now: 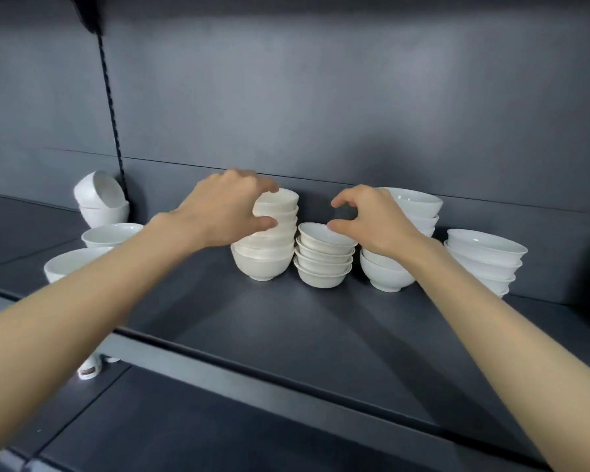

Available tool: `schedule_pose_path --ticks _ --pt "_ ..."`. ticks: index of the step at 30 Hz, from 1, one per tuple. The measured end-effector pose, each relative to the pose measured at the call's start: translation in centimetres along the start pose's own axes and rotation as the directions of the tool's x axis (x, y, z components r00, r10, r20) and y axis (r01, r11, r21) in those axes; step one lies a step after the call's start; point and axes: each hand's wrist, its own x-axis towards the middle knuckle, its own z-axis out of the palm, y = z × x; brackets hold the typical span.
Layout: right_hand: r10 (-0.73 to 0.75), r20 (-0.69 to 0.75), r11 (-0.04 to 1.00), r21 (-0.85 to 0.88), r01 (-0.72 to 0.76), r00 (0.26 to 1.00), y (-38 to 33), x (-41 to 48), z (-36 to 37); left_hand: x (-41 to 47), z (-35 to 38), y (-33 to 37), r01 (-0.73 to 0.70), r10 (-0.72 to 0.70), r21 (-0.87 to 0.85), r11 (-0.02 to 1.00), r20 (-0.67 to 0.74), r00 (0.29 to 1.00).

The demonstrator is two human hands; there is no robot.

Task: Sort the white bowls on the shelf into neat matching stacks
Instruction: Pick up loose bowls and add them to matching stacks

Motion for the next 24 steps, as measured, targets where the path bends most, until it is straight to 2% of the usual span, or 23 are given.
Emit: schedule_pose_path --ticks 8,11,18,24 --pt "-0.173 -0.025 0.985 -0.017 0.173 0.985 -9.2 2.1 0.3 -4.6 -5.5 -7.9 0.13 -0.127 0.076 0.989 -0.043 0.991" --pt "-0.198 -0.029 0.98 0.001 0.198 0.98 -12.8 2.9 1.9 -6.8 -6.7 -11.4 0.159 -0.155 0.087 0.983 -0.045 0.987" --pt "-0.125 0.029 0.991 0.047 0.123 0.992 -21.3 4.0 8.8 -12.4 -7.0 -21.3 0.169 -0.171 0.047 0.985 0.043 0.984" --pt "-0.027 0.098 0.997 0.07 0.02 0.995 -25.9 4.1 14.4 -14.8 -4.6 -28.0 0.193 -0.174 -0.123 0.974 0.147 0.974"
